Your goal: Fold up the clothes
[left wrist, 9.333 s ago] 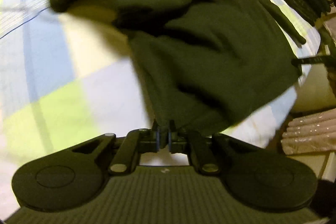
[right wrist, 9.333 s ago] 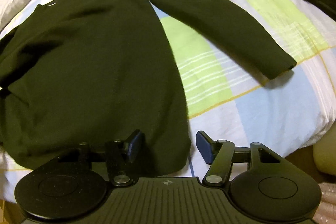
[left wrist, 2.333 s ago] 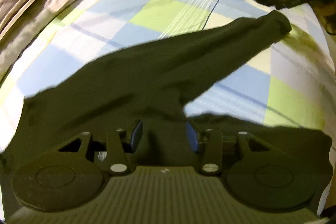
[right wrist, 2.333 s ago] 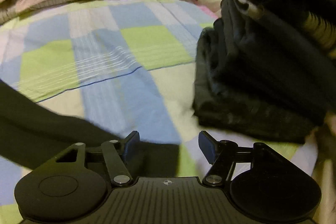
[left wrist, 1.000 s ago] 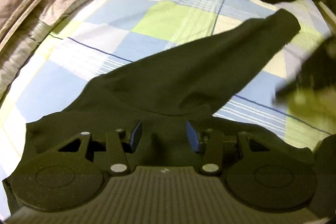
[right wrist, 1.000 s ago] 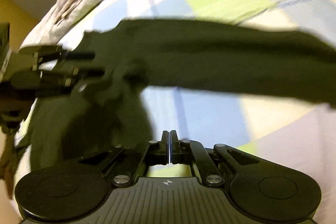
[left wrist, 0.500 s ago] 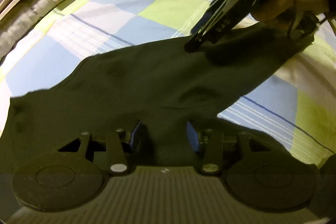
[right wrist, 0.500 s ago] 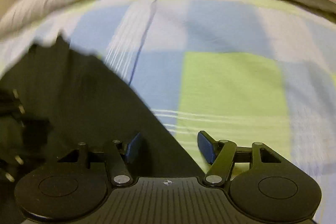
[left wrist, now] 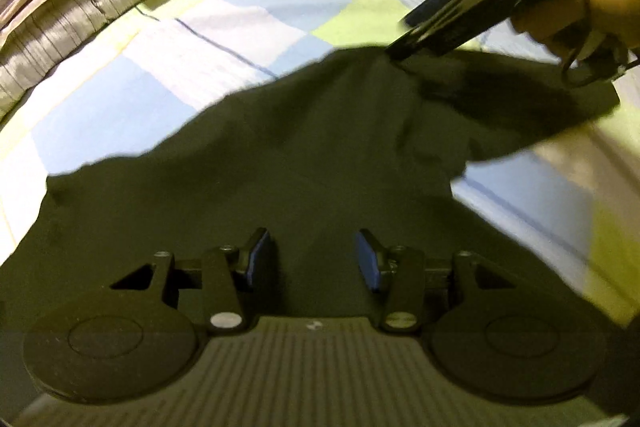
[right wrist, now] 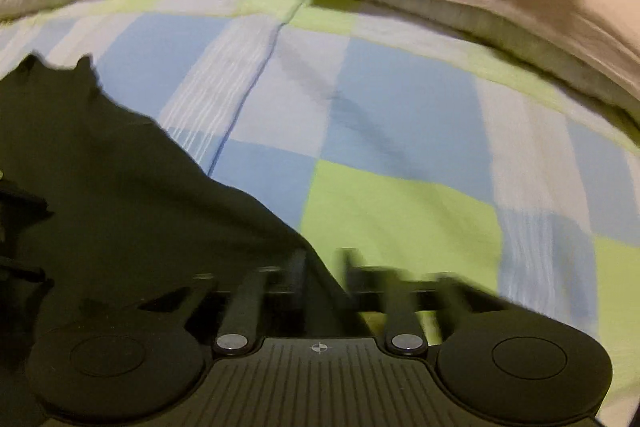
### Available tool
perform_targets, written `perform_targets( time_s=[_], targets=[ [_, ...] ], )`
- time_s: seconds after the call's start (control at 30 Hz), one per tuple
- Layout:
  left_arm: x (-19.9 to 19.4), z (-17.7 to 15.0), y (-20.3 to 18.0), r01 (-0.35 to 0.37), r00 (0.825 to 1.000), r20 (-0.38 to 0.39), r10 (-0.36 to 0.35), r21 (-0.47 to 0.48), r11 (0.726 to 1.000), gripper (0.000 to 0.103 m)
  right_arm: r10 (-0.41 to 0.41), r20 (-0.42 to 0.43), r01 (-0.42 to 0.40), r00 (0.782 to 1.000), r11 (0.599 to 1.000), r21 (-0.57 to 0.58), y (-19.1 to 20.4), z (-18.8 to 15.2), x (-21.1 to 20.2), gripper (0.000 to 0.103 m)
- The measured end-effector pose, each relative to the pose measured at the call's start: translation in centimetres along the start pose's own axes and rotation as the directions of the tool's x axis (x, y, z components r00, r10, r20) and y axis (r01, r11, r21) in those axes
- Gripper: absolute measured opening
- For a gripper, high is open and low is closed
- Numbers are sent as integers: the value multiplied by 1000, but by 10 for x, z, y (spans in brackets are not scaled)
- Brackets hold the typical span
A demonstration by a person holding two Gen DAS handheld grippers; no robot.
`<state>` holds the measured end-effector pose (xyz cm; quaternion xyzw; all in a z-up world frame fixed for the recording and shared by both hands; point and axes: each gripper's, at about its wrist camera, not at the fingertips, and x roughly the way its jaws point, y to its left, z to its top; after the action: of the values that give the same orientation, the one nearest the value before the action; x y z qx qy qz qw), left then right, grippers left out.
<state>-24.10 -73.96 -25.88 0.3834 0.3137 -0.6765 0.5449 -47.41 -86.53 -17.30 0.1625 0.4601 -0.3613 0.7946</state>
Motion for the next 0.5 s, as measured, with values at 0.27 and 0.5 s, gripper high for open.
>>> perform_targets(
  time_s=[0.27, 0.5],
  targets=[
    [-44, -64, -22, 17, 996, -86, -17, 3, 1000, 42, -78, -80, 100, 994, 940, 326, -26, -113, -83, 56],
    [-84, -102, -79, 109, 987, -125, -99, 82, 991, 43, 279, -69, -223, 958, 872, 436, 31, -207, -169, 56]
  ],
)
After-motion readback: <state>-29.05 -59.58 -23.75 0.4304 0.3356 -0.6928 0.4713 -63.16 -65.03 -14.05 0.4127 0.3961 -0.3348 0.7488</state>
